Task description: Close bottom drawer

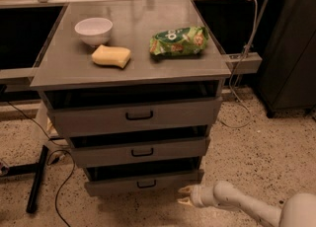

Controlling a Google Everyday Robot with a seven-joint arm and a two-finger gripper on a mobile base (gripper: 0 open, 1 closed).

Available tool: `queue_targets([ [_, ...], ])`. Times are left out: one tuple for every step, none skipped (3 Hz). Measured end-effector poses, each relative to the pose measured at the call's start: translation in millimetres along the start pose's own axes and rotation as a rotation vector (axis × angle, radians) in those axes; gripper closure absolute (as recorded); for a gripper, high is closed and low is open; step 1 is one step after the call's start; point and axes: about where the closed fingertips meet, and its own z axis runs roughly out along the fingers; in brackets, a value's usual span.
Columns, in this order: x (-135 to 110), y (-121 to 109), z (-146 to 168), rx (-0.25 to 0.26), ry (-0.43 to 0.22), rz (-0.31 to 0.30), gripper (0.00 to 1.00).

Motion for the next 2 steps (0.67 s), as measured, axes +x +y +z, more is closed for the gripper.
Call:
queue_targets([
  [1,-51,4,0.045,0.025,-0.021,0.84],
  [5,-85,27,0.058,0.043,-0.023,1.0],
])
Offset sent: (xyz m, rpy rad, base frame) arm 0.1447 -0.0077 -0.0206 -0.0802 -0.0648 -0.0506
